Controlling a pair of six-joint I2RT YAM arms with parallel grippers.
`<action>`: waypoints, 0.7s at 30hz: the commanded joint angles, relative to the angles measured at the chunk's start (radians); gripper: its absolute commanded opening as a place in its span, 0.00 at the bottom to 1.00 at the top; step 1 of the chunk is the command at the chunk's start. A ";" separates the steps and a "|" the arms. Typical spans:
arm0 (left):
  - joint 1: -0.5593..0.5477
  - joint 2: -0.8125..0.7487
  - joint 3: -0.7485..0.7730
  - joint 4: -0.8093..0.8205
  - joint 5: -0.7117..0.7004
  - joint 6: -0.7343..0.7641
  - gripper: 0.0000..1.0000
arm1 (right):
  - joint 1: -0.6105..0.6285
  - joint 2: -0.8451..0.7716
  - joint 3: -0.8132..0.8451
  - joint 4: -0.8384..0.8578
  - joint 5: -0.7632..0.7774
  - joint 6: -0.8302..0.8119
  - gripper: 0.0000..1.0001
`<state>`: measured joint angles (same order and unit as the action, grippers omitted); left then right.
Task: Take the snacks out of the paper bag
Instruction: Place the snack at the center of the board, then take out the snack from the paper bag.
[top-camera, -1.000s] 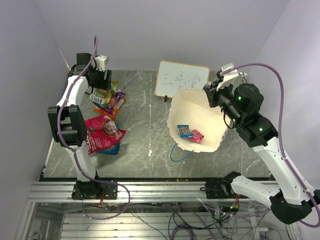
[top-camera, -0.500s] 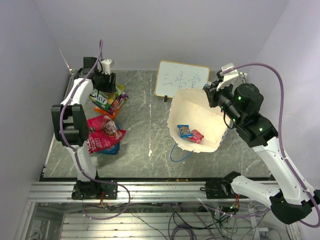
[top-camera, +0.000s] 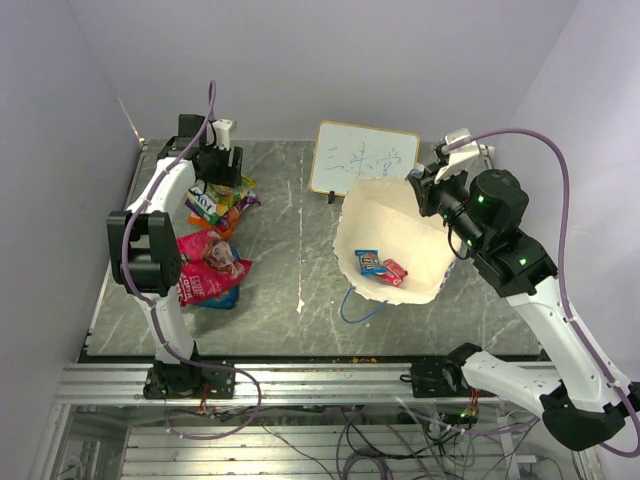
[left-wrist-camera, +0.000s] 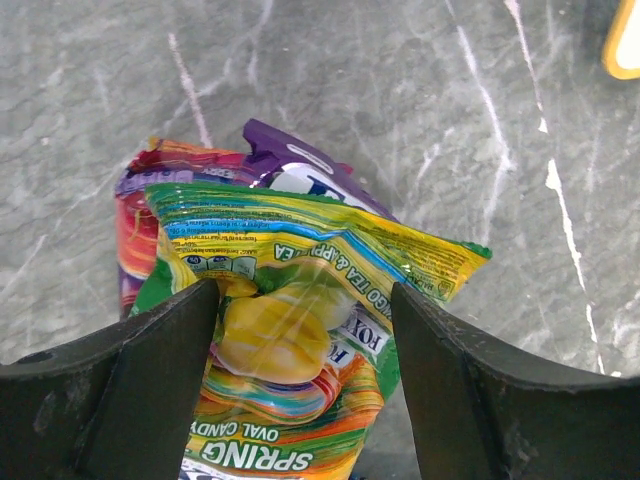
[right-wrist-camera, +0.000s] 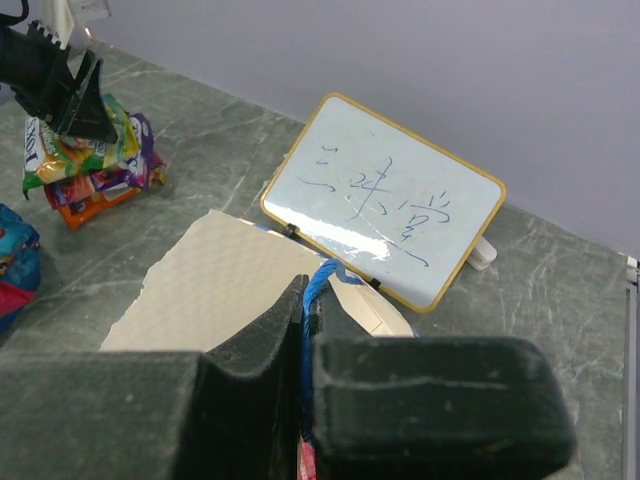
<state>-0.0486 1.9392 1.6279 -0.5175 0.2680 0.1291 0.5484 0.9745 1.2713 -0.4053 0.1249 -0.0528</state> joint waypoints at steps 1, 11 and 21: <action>0.007 -0.030 0.047 -0.032 -0.107 -0.016 0.81 | 0.001 -0.015 -0.006 0.030 0.009 0.007 0.00; 0.007 -0.104 0.087 -0.003 -0.164 -0.056 0.85 | 0.001 -0.018 -0.005 0.031 0.012 0.007 0.00; -0.035 -0.192 0.074 0.041 -0.119 -0.192 0.84 | 0.001 -0.012 0.003 0.037 0.002 0.003 0.00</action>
<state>-0.0479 1.8103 1.7061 -0.5232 0.1162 0.0219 0.5484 0.9710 1.2713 -0.4007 0.1238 -0.0517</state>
